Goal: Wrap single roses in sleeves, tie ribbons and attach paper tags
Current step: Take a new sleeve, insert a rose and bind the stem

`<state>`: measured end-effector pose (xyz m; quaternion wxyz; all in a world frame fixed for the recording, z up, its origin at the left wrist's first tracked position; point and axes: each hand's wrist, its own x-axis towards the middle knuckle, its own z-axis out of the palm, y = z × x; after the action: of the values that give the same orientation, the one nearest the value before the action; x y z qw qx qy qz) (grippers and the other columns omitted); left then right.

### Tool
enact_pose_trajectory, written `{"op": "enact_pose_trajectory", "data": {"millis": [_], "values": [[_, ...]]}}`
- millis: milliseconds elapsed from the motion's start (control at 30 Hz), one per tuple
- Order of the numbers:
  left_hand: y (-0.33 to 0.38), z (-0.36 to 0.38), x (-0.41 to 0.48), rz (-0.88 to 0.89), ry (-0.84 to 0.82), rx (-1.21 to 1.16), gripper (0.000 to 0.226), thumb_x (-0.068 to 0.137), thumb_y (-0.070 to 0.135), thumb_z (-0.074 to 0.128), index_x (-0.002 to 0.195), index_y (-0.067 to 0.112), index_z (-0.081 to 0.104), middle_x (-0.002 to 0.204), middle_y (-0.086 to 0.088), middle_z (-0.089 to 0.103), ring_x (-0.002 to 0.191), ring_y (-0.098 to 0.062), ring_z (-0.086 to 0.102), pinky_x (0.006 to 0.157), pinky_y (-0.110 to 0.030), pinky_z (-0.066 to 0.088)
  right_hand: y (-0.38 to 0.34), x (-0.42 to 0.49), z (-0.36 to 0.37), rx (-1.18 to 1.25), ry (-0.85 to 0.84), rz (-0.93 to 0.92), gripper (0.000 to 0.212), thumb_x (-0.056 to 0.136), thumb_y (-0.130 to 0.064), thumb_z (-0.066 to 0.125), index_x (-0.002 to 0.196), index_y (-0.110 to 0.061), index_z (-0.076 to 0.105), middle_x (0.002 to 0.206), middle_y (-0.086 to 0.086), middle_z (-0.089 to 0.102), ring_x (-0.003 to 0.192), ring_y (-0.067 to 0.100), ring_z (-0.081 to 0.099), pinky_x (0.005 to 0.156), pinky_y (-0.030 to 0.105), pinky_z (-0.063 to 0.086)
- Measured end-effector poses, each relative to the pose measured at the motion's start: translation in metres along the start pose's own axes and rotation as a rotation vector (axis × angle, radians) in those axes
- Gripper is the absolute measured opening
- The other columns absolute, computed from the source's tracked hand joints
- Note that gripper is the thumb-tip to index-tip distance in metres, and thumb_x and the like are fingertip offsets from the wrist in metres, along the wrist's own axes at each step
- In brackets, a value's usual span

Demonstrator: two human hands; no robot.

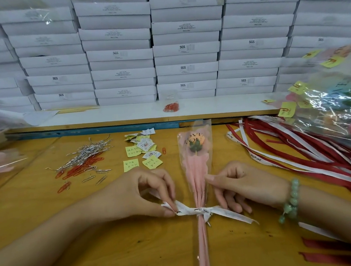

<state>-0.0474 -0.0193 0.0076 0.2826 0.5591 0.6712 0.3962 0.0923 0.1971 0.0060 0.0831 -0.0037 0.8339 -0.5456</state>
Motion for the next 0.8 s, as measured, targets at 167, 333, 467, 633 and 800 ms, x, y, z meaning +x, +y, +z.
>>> {"op": "enact_pose_trajectory", "data": {"millis": [167, 333, 467, 633, 800], "values": [[-0.001, -0.003, 0.000, -0.011, -0.025, 0.001, 0.007, 0.076, 0.014, 0.082, 0.079, 0.019, 0.079, 0.097, 0.004, 0.065, 0.095, -0.017, 0.063, 0.089, -0.031, 0.051, 0.002, -0.002, -0.004, -0.083, -0.020, -0.018, 0.054, 0.088, -0.053, 0.048, 0.058, -0.010, 0.061, 0.040, -0.003, 0.049, 0.032, 0.009, 0.039, 0.040, 0.017, 0.035], [0.001, 0.006, -0.001, -0.017, -0.067, -0.011, 0.029, 0.070, 0.033, 0.083, 0.097, 0.035, 0.072, 0.129, 0.021, 0.053, 0.125, -0.006, 0.049, 0.104, -0.032, 0.041, 0.006, -0.001, -0.007, -0.101, -0.038, -0.083, 0.055, 0.092, -0.056, 0.047, 0.058, -0.013, 0.056, 0.039, -0.004, 0.044, 0.031, 0.010, 0.034, 0.042, 0.017, 0.031], [0.005, 0.022, -0.003, -0.052, -0.065, 0.035, 0.063, 0.079, 0.066, 0.059, 0.135, 0.060, 0.033, 0.146, 0.038, 0.028, 0.138, 0.005, 0.029, 0.109, -0.024, 0.032, 0.009, 0.000, -0.006, -0.070, -0.016, -0.150, 0.049, 0.090, -0.053, 0.045, 0.054, -0.022, 0.050, 0.040, -0.009, 0.037, 0.032, 0.007, 0.028, 0.038, 0.017, 0.021], [0.011, 0.036, -0.004, 0.001, -0.123, 0.207, 0.047, 0.093, 0.055, 0.043, 0.140, 0.055, 0.034, 0.145, 0.044, 0.021, 0.137, 0.020, 0.011, 0.102, 0.003, 0.018, 0.015, 0.001, -0.010, 0.055, -0.006, -0.187, 0.049, 0.093, -0.048, 0.044, 0.052, -0.022, 0.053, 0.040, -0.004, 0.039, 0.032, 0.008, 0.026, 0.037, 0.018, 0.017], [0.020, 0.038, -0.003, 0.103, -0.087, 0.222, 0.033, 0.097, 0.039, 0.051, 0.129, 0.033, 0.058, 0.134, 0.021, 0.053, 0.134, -0.002, 0.040, 0.107, -0.012, 0.028, 0.022, 0.006, -0.014, 0.387, 0.145, -0.236, 0.038, 0.093, -0.035, 0.049, 0.063, -0.012, 0.058, 0.042, -0.006, 0.038, 0.036, 0.008, 0.023, 0.040, 0.026, 0.011]]}}
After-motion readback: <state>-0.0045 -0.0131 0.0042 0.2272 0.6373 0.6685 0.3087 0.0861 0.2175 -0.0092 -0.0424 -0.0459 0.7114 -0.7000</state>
